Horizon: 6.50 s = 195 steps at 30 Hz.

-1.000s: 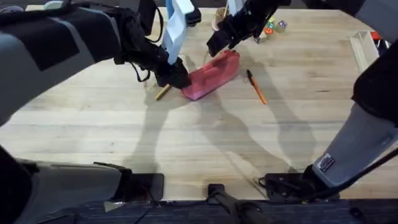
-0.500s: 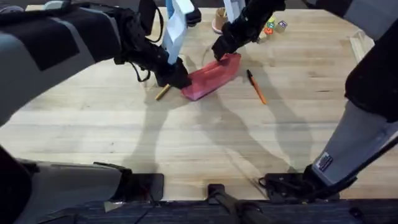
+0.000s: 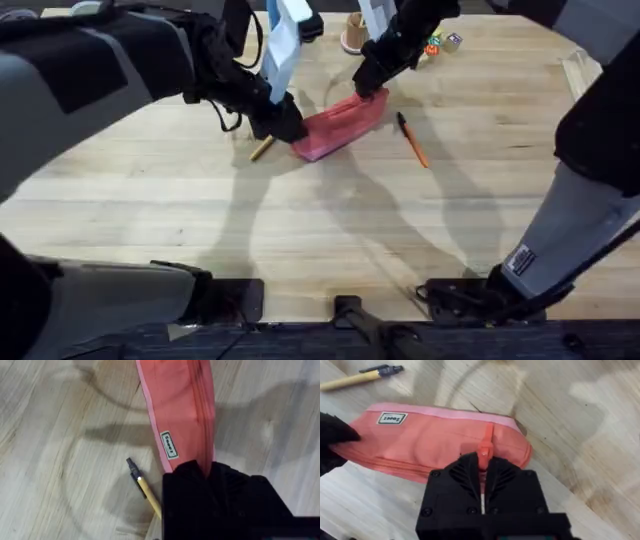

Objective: Unzip the bag, pick up the pens from the table one at a time and place them inside, then zip the bag closed.

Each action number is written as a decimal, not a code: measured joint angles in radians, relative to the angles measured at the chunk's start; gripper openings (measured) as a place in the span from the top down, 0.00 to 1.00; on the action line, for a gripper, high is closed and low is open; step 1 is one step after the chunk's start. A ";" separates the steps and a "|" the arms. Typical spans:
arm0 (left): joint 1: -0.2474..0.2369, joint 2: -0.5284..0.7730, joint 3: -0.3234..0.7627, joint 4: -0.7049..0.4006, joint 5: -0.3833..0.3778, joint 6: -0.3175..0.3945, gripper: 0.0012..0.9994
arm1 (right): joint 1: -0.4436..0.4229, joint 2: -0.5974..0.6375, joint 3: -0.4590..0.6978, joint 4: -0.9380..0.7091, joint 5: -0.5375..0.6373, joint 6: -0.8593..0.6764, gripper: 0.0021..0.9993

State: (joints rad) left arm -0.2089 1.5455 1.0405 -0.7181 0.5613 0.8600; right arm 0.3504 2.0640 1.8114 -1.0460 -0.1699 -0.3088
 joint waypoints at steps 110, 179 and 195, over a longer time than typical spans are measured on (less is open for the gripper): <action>0.192 -0.345 0.092 -0.119 0.018 -0.106 0.00 | 0.099 -0.270 0.259 -0.230 0.007 -0.731 0.00; 0.192 -0.345 0.092 -0.132 0.018 -0.106 0.01 | 0.118 0.077 0.259 -0.280 -0.019 -0.983 0.97; 0.192 -0.345 0.092 -0.132 0.018 -0.106 0.01 | 0.118 0.204 0.254 -0.224 -0.092 -1.001 0.97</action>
State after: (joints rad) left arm -0.0170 1.2007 1.1324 -0.8505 0.5794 0.7540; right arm 0.4683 2.2681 2.0655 -1.2703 -0.2616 -1.3094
